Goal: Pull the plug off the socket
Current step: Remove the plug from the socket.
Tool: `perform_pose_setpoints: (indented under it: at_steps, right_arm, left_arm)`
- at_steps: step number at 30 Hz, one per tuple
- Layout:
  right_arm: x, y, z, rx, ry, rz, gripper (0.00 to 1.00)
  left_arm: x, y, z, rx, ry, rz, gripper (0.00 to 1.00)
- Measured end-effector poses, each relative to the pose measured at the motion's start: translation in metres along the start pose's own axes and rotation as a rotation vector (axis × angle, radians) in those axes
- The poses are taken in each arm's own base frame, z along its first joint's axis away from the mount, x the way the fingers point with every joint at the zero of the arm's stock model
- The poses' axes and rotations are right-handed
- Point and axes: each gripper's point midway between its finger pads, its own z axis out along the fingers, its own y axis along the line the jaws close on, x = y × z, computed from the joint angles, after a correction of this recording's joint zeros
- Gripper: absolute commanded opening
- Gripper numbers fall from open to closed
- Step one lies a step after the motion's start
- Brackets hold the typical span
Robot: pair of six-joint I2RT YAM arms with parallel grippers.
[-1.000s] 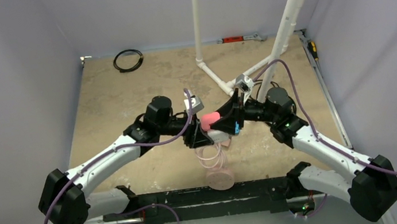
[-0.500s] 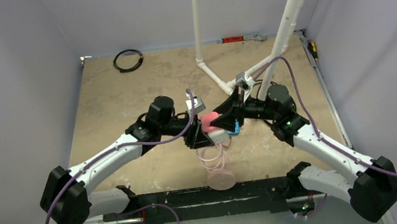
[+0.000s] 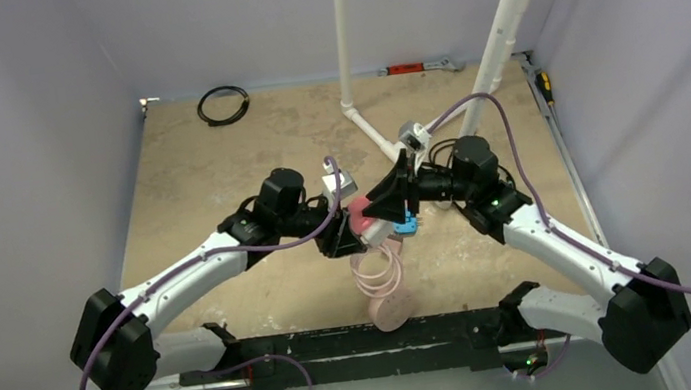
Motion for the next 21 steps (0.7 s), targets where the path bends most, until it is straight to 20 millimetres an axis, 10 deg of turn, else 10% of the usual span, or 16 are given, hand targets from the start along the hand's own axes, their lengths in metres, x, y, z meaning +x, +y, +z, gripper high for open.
perform_pose_setpoints:
  at_steps: [21]
  right_arm:
    - [0.031,-0.006,0.009,-0.093,0.115,0.038,0.40]
  left_arm:
    - [0.005,0.005,-0.002,-0.025,0.019,0.014,0.00]
